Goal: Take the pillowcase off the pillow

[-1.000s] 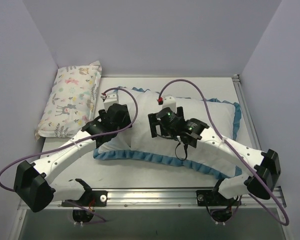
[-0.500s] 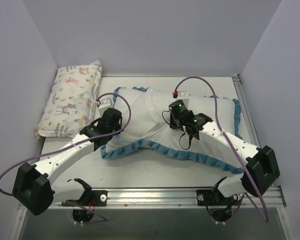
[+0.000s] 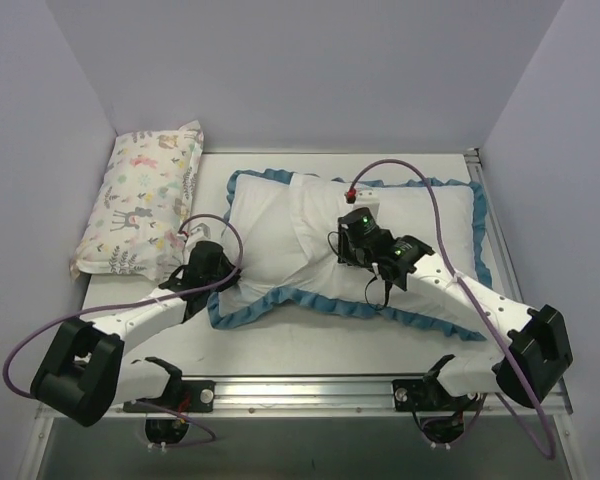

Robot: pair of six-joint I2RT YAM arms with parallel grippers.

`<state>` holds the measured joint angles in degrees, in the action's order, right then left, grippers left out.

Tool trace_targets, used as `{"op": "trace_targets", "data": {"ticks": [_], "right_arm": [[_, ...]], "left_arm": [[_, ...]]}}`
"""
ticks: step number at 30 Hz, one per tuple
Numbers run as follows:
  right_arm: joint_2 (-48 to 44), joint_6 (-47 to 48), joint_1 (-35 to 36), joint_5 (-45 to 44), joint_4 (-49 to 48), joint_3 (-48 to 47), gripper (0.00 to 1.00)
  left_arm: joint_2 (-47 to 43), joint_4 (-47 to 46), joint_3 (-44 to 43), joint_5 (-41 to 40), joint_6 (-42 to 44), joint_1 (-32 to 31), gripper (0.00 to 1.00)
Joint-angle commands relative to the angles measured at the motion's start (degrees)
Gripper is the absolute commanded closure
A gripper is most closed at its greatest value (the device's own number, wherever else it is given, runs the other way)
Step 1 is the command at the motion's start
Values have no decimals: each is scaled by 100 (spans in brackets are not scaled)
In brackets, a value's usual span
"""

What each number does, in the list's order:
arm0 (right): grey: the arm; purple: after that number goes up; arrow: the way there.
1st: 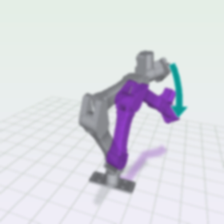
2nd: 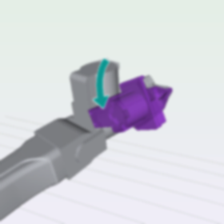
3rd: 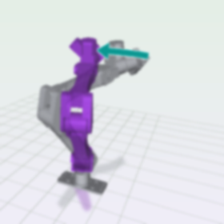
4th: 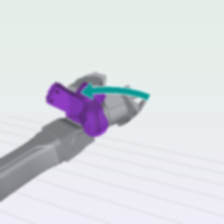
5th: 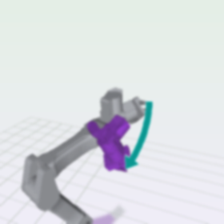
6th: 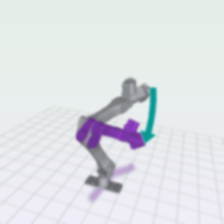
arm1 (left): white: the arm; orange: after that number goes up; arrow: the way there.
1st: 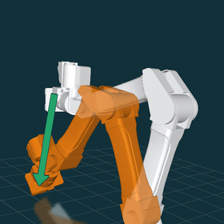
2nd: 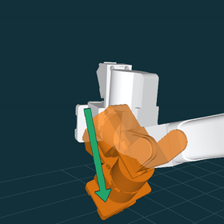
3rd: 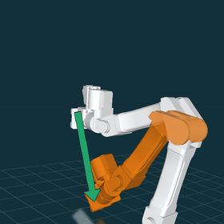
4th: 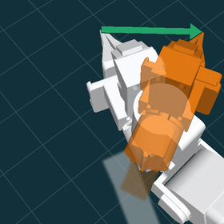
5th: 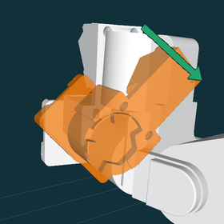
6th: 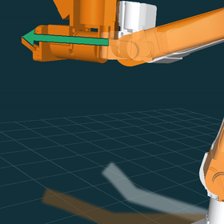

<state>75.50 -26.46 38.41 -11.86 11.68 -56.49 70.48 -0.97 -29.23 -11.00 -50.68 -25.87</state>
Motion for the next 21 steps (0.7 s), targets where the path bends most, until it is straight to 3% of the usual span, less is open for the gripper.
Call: {"op": "trace_targets", "data": {"ticks": [1, 2, 4, 5, 8, 12, 16, 17, 21], "right_arm": [[-176, 509, 648, -1432, 792, -510, 70], [-203, 588, 833, -1529, 800, -617, 55], [-290, 1001, 1492, -1906, 556, -775, 43], [-308, 1150, 1685, -2012, 433, -880, 32], [-159, 1853, 2362, -1988, -104, -1091, 21], [655, 2311, 2732, -1654, -368, -1495, 17], [1474, 2601, 2742, -1302, -736, -1768, 11], [1815, 2602, 2689, -1180, -764, -1847, 5], [2590, 2435, 2566, -1074, -457, -2235, 0]], "left_arm": [[317, -385, 444, 142, 67, -50, 100], [300, -499, 497, 186, 67, -76, 100], [204, -737, 611, 221, 66, -94, 100], [142, -825, 725, 248, 58, -103, 100], [-95, -949, 849, 292, 58, -111, 100], [-323, -940, 937, 309, 5, -111, 100], [-631, -870, 1034, 257, -91, -111, 100], [-780, -791, 1034, 239, -118, -111, 100], [-1123, -475, 1025, 152, -153, -103, 100]]}}
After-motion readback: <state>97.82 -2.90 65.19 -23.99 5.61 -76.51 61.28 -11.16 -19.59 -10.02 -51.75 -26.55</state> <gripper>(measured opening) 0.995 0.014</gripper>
